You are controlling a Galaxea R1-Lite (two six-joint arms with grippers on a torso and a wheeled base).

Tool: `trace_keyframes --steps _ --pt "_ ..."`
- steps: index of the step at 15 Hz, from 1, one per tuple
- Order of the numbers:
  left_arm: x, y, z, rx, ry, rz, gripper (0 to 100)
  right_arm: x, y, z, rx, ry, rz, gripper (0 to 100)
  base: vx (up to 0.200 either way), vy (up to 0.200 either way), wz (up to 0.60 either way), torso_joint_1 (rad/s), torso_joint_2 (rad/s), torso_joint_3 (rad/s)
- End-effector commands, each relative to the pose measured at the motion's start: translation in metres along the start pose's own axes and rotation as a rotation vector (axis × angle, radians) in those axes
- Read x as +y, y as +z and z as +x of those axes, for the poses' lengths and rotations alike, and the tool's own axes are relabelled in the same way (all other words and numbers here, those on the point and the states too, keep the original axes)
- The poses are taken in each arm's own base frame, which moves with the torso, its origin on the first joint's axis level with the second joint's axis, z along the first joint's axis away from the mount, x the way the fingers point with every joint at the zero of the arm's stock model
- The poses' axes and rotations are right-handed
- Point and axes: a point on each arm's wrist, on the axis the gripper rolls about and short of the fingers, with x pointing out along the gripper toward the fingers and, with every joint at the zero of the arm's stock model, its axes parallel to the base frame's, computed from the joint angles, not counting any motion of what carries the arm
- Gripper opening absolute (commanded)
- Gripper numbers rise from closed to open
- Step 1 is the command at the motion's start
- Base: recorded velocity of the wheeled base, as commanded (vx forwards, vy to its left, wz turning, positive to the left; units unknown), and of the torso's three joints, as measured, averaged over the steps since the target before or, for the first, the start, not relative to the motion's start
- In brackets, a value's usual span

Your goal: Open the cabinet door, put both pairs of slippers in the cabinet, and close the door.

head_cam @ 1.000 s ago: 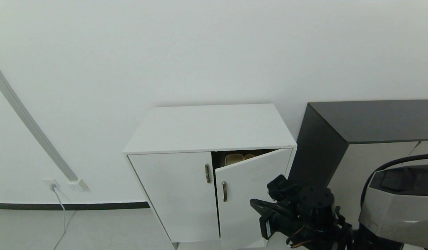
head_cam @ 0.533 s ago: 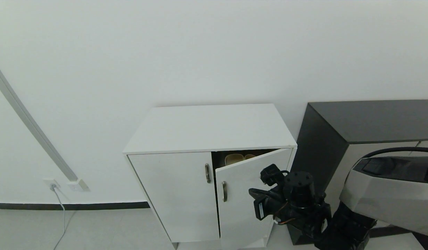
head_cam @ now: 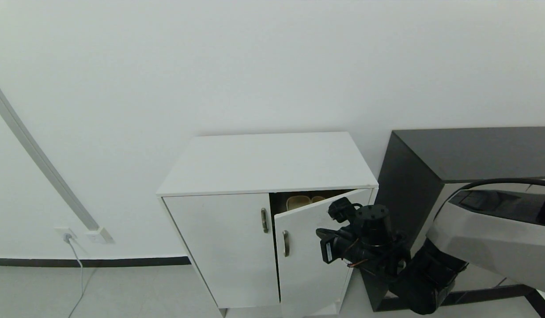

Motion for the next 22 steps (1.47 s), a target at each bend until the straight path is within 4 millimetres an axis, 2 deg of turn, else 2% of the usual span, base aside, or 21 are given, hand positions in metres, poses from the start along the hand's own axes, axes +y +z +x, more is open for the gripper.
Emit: trace_keyframes --steps 1,11,22 --pt "0.0 0.0 0.0 0.001 0.001 0.0 0 -0.002 0.006 0.005 -0.01 -0.005 0.002 0 0.0 0.0 0.0 0.0 0.0 0.0" --pt "0.0 0.0 0.0 0.001 0.001 -0.002 0 -0.013 0.008 0.025 -0.021 -0.036 0.01 0 0.0 0.0 0.0 0.0 0.0 0.0" --pt "0.0 0.0 0.0 0.001 0.001 -0.002 0 -0.025 0.024 0.039 -0.028 -0.069 0.019 0 0.0 0.0 0.0 0.0 0.0 0.0"
